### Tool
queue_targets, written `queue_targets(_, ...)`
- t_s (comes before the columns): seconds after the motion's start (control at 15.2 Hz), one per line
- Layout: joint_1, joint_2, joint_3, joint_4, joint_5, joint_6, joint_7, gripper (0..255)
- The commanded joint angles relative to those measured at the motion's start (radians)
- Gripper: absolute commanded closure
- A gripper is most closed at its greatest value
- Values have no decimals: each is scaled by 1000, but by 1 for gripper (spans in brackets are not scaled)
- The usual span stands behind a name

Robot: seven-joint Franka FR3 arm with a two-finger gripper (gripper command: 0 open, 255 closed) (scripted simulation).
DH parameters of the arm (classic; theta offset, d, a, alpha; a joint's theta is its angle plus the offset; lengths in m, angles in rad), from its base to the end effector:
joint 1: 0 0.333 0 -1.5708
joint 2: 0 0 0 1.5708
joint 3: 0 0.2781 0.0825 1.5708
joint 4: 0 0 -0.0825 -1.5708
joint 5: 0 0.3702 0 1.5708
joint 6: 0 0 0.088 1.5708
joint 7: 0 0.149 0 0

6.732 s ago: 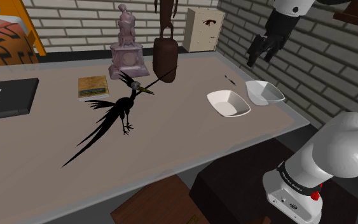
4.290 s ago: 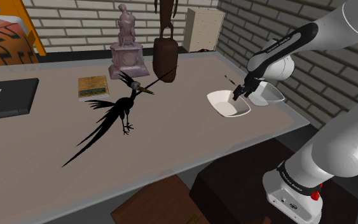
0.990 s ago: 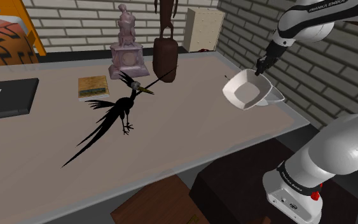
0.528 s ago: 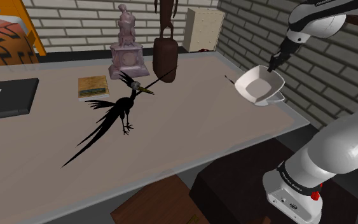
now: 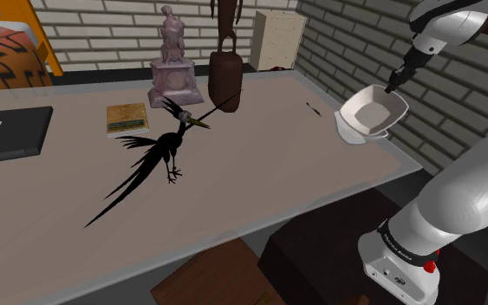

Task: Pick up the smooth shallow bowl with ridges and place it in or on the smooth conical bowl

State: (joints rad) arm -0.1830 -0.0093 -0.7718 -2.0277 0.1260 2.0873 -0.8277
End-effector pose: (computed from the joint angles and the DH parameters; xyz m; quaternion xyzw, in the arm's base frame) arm 0.3251 -0.4411 0.3827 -0.9934 0.0926 -0.0666 0.0114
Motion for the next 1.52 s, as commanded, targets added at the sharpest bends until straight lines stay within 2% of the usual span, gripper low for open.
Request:
queue_targets(0.0,-9,42,-11,26,36,1,-39,255)
queue_targets(1.12,-40,174,14,-91,181,198,-156,255)
queue_targets(1.45,-45,174,19,-91,180,198,-155,255)
